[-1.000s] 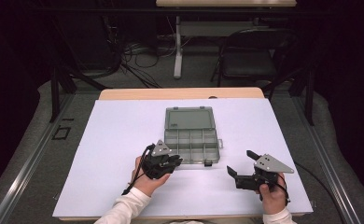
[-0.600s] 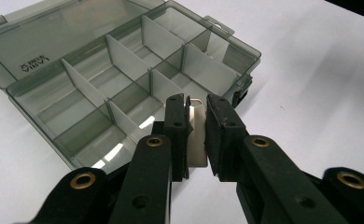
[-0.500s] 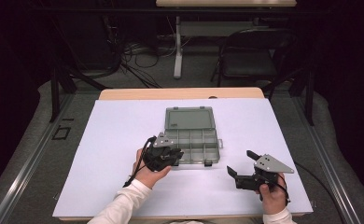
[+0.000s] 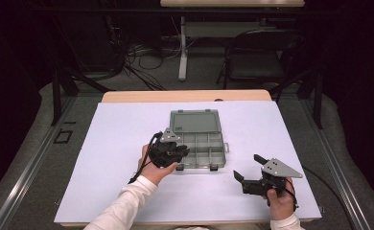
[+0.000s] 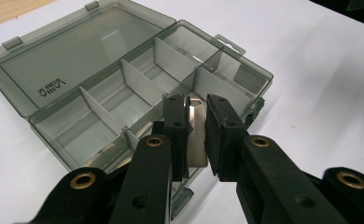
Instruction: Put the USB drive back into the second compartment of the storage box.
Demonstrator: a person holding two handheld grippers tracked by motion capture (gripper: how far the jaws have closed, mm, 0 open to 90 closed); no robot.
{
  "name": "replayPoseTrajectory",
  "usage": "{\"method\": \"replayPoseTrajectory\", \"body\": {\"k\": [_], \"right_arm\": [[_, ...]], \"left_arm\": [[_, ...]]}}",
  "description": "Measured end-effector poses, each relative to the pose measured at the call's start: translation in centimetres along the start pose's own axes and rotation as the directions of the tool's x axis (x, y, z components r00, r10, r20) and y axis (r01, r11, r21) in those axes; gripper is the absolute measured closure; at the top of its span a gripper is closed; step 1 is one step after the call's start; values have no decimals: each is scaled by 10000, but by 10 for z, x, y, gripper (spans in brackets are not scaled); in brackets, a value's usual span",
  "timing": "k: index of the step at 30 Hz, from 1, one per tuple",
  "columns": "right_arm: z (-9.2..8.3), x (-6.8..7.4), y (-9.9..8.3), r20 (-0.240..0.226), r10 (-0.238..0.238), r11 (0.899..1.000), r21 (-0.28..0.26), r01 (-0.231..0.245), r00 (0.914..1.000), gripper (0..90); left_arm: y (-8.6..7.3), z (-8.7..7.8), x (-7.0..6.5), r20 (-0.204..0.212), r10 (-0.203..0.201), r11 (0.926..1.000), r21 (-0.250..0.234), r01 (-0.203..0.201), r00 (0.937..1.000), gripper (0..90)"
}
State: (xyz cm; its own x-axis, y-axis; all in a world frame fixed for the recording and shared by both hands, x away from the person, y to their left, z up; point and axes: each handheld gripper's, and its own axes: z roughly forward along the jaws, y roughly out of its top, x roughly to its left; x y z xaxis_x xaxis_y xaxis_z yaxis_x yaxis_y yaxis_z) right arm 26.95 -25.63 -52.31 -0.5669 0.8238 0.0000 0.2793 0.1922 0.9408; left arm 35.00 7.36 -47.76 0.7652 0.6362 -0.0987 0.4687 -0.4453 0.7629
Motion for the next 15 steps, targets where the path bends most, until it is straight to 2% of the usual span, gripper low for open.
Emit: {"method": "replayPoseTrajectory", "body": {"k": [8, 15], "right_arm": [[-2, -1, -1, 57, 51, 10000, -18, -51, 10000, 62], [-2, 0, 0, 37, 18, 10000, 55, -18, 10000, 63]], "left_arm": [[6, 6, 8, -30, -200, 9998, 33, 200, 9998, 794], [10, 11, 12, -101, -203, 9997, 154, 205, 9997, 793]]}}
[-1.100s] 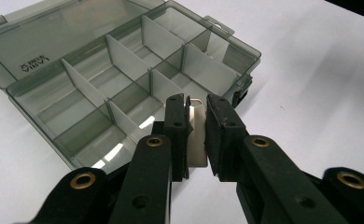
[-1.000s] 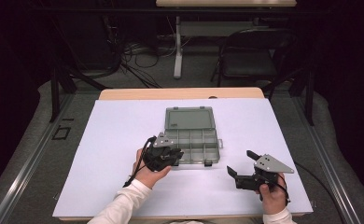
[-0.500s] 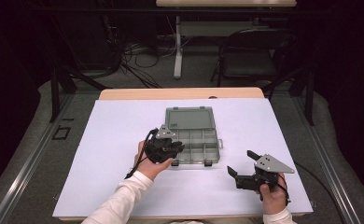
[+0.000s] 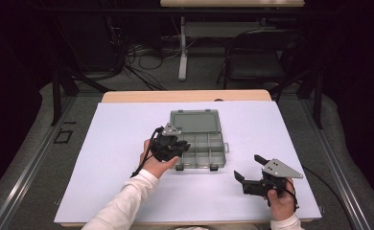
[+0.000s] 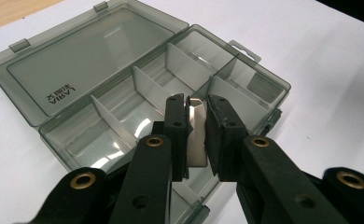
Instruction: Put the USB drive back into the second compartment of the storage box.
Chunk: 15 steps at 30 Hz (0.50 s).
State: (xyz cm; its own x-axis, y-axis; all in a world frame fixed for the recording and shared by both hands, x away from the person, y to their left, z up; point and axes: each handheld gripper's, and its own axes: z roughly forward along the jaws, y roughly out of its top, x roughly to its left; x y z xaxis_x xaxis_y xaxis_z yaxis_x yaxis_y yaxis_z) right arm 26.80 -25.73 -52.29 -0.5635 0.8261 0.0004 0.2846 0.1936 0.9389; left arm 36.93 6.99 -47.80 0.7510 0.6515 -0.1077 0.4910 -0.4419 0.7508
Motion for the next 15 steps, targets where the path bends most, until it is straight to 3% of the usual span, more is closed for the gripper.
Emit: {"method": "replayPoseTrajectory", "body": {"k": [15], "right_arm": [[0, -1, 0, 9, 36, 10000, -44, -36, 10000, 63]], "left_arm": [[6, 17, 11, -297, -112, 9998, 159, 117, 9995, 793]]}}
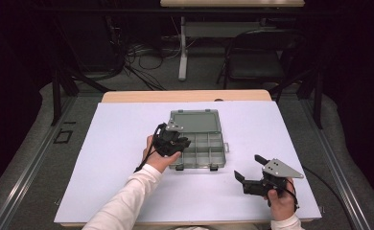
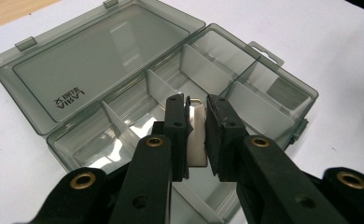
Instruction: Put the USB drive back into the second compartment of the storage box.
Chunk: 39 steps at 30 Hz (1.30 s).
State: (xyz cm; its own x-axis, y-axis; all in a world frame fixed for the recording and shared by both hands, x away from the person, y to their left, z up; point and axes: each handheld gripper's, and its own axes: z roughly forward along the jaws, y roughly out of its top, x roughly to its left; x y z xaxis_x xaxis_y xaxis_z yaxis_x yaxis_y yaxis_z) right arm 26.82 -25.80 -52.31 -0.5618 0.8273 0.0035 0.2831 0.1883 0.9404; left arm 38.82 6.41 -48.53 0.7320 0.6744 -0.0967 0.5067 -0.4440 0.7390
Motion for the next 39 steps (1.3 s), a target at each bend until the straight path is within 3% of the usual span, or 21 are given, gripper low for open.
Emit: {"method": "replayPoseTrajectory", "body": {"k": [23, 39], "right_arm": [[1, 0, -1, -33, -18, 10000, 43, 19, 10000, 64], [1, 0, -1, -21, -43, 10000, 65, 43, 10000, 64]], "left_arm": [[5, 29, 9, -331, -84, 9998, 191, 90, 9994, 793], [2, 42, 18, -667, -385, 9988, 264, 404, 9970, 793]]}}
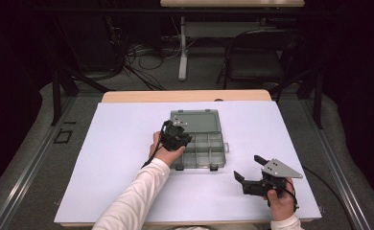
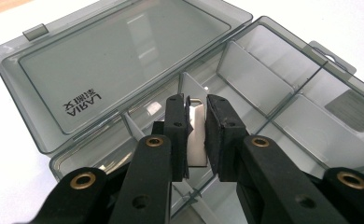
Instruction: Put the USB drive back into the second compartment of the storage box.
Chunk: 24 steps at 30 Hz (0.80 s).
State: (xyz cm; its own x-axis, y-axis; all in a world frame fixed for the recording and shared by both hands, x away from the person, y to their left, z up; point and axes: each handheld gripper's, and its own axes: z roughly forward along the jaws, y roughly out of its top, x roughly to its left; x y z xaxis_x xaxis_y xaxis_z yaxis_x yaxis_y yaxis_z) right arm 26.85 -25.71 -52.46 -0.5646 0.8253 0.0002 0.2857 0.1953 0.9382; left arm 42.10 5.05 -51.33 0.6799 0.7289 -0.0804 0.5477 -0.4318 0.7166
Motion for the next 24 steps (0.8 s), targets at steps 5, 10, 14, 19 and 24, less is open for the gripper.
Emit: {"method": "replayPoseTrajectory", "body": {"k": [5, 10, 14, 19, 24], "right_arm": [[0, 0, 0, 4, 14, 10000, -5, -14, 10000, 64], [0, 0, 0, 13, 21, 10000, 0, -21, 10000, 64], [0, 1, -1, 9, 70, 10000, -18, -69, 10000, 64], [0, 0, -1, -11, 102, 9999, 63, -102, 9999, 65], [0, 0, -1, -15, 105, 9999, 47, -105, 9999, 65]], "left_arm": [[-1, 4, 1, -30, -55, 9999, 109, 55, 10000, 793], [-1, 5, 0, -26, -69, 9999, 95, 69, 10000, 793], [-1, 6, 1, -17, -54, 9999, 143, 54, 10000, 793], [-1, 7, 1, -24, -106, 9999, 115, 106, 9999, 793], [-2, 8, 1, -16, -94, 9998, 200, 95, 10000, 792]]}}
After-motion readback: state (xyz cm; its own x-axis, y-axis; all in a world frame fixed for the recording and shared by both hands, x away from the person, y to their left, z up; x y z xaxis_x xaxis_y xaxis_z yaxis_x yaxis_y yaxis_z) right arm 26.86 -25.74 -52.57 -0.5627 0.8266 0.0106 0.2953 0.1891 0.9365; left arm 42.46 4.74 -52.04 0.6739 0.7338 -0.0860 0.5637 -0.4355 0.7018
